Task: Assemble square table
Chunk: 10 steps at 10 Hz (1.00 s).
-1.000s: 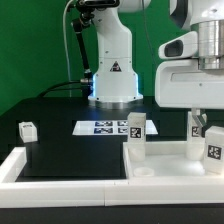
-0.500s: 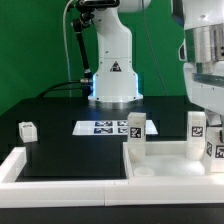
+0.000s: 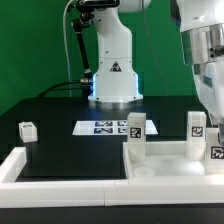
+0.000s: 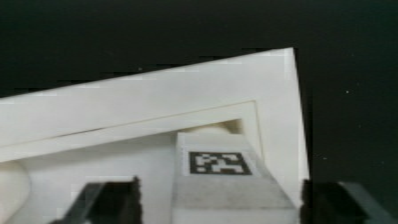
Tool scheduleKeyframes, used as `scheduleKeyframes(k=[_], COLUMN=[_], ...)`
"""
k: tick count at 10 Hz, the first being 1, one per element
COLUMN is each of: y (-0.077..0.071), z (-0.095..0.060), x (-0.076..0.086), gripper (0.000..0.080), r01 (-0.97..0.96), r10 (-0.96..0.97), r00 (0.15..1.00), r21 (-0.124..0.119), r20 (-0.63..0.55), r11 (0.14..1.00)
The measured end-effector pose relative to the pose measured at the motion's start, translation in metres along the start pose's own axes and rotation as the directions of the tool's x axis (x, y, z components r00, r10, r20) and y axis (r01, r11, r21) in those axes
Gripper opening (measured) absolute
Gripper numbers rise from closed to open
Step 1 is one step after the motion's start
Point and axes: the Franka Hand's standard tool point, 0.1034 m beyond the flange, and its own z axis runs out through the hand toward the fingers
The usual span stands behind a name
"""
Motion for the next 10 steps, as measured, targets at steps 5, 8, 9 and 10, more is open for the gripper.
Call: scheduleKeyframes(k=[5, 8, 9, 10], y=[0.004, 0.000, -0.001, -0.004], z=[0.005, 0.002, 0.002, 0.000], x=[-0.002, 0.003, 0.007, 0.013], gripper=[0.0648, 0.0649, 0.0649, 0.0649], r01=[0.544, 0.905, 0.942, 0.952], r10=[-0.543, -0.906, -0.944, -0.953], r00=[0.839, 0.422, 0.330, 0.299], r21=[0.014, -0.054, -0.055, -0.052], r20=[-0.020, -0.032, -0.025, -0.045], r11=[0.839, 0.423, 0.331, 0.301])
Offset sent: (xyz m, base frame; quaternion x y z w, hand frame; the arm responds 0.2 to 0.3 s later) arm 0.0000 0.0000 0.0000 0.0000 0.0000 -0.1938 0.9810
